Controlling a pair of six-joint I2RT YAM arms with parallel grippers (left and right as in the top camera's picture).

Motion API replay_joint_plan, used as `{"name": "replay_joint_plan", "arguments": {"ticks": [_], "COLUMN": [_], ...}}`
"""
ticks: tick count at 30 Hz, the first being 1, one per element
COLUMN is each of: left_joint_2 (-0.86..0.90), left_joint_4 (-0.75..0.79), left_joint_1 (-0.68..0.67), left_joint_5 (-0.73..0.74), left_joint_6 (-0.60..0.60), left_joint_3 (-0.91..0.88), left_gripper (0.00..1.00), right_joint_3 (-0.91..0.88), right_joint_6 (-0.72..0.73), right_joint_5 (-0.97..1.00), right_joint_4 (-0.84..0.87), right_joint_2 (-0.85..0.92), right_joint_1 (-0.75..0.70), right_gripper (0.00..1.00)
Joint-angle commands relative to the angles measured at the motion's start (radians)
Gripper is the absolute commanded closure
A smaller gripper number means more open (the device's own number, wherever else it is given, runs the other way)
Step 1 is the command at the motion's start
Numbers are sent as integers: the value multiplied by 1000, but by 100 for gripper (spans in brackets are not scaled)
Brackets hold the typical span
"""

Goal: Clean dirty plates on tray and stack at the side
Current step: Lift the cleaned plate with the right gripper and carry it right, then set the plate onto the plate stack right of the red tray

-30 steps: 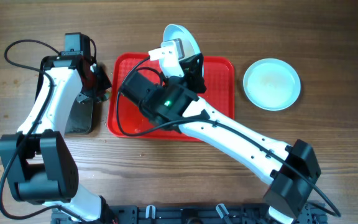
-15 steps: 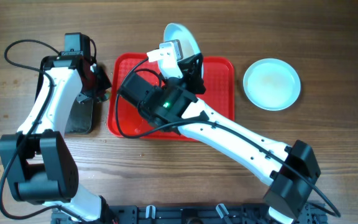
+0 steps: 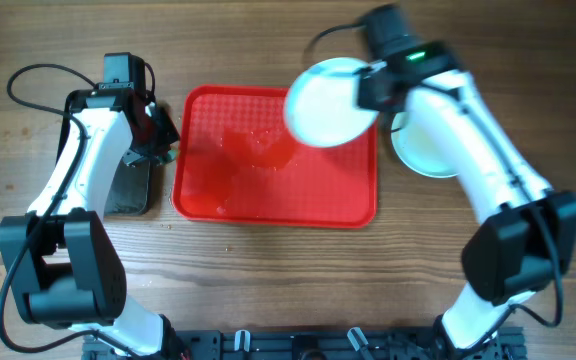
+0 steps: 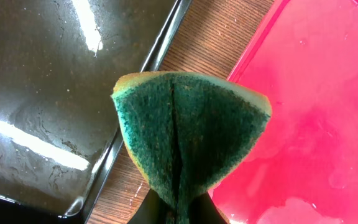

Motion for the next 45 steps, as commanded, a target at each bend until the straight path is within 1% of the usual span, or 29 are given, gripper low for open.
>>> {"name": "replay_joint_plan", "arguments": {"ticks": [1,6,10,15,22,24,26,27,30,33,37,41,45], "left_joint_2": [-8,-8,-8,-8,-38,-63,-96,-112,-136,-137,-124,-76,14], "left_joint_4": [2,2,2,2,-18,-32,-45,-56,-76,-79,-41,-3,-3], "left_joint_1": [-2,-2,-2,-2,10,19,32,40,66,95,146,211,236], "left_joint_5": [-13,-13,-13,-14,-13,-14,-20,-35,-84,-108,-108,-114,-114], "left_joint_6": [11,11,11,11,12,13,14,15,16,22,112,166,187], "left_joint_3": [6,6,6,6,36,52,55,55,55,55,53,53,53], "left_gripper": [96,96,96,96,96,96,96,96,96,96,96,96,96], "right_joint_3": [-3,-9,-69,-192,-290,-291,-291,-291,-285,-253,-166,-140,-140], "right_joint_6": [-20,-21,18,15,16,11,-59,-85,-98,-153,-217,-225,-222], "right_joint_5": [-130,-79,11,8,4,-40,-152,-197,-246,-296,-307,-307,-308], "right_joint_4": [-38,-74,-59,7,13,22,42,50,63,50,11,22,44], "right_joint_2": [-28,-26,-26,-25,-25,-25,-25,-25,-25,-27,-45,-76,-77], "right_joint_1": [-188,-407,-500,-513,-508,-508,-508,-508,-508,-505,-462,-384,-309], "right_gripper": [96,96,96,96,96,77,59,54,52,52,51,47,40]}}
